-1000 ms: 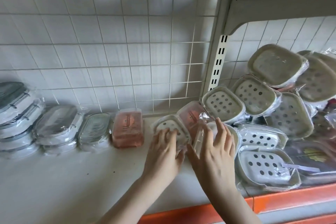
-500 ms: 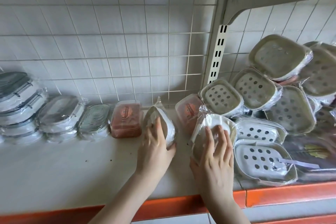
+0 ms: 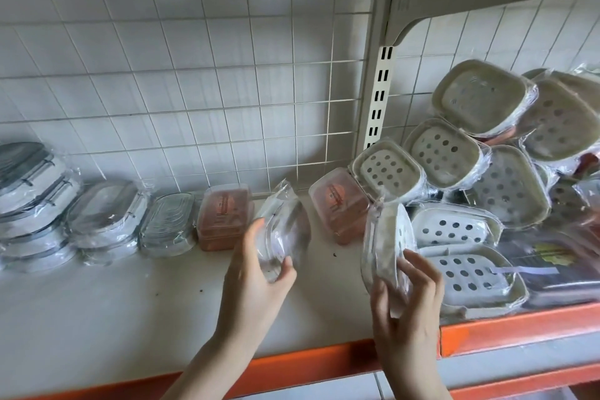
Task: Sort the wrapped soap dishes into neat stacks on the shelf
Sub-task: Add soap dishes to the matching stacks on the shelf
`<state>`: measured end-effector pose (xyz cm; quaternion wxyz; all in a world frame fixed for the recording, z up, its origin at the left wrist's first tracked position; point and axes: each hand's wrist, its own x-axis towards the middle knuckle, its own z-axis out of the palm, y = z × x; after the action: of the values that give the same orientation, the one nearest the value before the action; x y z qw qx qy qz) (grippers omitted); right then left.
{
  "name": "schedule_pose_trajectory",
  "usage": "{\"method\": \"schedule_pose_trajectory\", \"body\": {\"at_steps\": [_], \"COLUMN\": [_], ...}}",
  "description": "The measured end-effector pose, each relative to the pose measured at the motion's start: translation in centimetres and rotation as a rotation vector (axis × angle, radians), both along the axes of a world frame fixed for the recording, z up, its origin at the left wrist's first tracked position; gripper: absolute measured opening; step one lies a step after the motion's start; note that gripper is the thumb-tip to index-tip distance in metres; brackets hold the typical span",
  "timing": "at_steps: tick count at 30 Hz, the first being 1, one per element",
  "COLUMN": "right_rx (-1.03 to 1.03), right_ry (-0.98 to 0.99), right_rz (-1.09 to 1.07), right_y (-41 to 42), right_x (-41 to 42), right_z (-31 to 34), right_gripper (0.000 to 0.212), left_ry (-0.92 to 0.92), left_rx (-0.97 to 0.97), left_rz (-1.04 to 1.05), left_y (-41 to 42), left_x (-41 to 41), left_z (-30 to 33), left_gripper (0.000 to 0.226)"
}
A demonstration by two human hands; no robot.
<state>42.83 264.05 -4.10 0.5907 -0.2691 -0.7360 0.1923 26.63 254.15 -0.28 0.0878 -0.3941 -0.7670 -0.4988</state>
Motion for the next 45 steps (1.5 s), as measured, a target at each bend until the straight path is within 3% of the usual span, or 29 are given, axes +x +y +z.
{"method": "schedule_pose_trajectory", "body": {"at_steps": [5, 10, 13, 20, 23, 29, 31, 33, 37, 40, 45], "right_rx": [-0.073, -0.230, -0.413, -0.998, -1.129, -0.899, -0.850, -0.802, -0.630, -0.492, -0.290], "right_ry": [0.227, 0.419, 0.528, 0.418, 0.362, -0.056, -0.165, -0.310, -0.552, -0.756, -1.103], "right_rz": [-0.027, -0.041, -0.063, 0.123, 0.178, 0.157, 0.173, 0.177, 0.137, 0.120, 0.071], "right_y": [0.3, -0.1, -0.2, -0.7, -1.1, -1.2, -1.0, -0.8, -1.2, -1.8, -2.1], "right_x": [0.5, 0.2, 0.1, -2.0, -2.7, -2.4, -2.4, -2.8, -3.7, -4.8, -6.7], "right_z": [0.8, 4.0, 4.8, 3.1, 2.9, 3.5, 3.7, 3.4, 3.7, 4.7, 5.5], "right_gripper": [0.027, 0.005, 0.026, 0.017, 0.021, 0.021, 0.016, 0.025, 0.047, 0.059, 0.073], "left_ry": [-0.162, -0.277, -0.327, -0.399, -0.407, -0.451, -0.485, -0.491, -0.327, -0.181, 0.056], "left_rx": [0.050, 0.123, 0.170, 0.285, 0.270, 0.229, 0.172, 0.076, -0.142, -0.237, -0.470], "left_rz": [-0.081, -0.111, -0.134, -0.117, -0.066, 0.046, 0.094, 0.128, 0.238, 0.331, 0.221], "left_y": [-1.8, -3.1, -4.2, -8.0, -9.5, -11.3, -11.6, -11.7, -11.8, -11.5, -9.2], "left_x": [-0.2, -0.1, -0.5, -1.3, -1.8, -2.0, -2.4, -2.7, -3.6, -4.0, -4.0], "left_z": [0.2, 0.3, 0.2, 0.2, -0.5, -1.4, -1.9, -2.3, -2.2, -1.3, 0.2], "left_gripper": [0.057, 0.050, 0.049, 0.050, 0.048, 0.042, 0.047, 0.056, 0.037, 0.036, 0.070]}}
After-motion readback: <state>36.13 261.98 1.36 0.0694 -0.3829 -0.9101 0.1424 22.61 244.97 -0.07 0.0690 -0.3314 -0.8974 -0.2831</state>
